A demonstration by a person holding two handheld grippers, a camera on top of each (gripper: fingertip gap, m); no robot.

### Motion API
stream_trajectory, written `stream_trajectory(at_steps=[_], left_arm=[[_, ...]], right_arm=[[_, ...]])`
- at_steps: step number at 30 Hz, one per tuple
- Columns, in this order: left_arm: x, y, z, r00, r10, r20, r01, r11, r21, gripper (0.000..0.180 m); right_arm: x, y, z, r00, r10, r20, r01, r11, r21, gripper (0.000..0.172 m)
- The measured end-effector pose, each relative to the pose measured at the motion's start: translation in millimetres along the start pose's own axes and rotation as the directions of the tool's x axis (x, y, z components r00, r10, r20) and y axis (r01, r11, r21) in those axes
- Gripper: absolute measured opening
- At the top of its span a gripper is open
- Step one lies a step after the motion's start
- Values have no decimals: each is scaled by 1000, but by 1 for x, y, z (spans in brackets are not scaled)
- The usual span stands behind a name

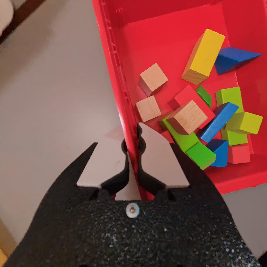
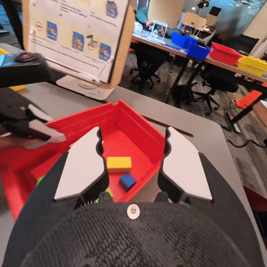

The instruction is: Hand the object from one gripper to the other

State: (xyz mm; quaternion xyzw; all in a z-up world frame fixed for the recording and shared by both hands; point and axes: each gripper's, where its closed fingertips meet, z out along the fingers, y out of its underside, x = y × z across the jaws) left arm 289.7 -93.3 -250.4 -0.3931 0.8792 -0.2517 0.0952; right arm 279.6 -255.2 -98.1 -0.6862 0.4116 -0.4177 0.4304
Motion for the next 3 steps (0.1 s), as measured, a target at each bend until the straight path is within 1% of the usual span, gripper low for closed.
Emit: stream_trajectory(at_steps=[1,3], left_arm=[[-6,21,-13,1000,-4,1,4,1000,6,6],[-17,66,-41,1000,-9,20,9,1000,14,6]], right_arm=[[-11,-6,2,1000,-3,18,3,1000,19,87],[-38,-18,7,998,-7,68,3,998,62,90]])
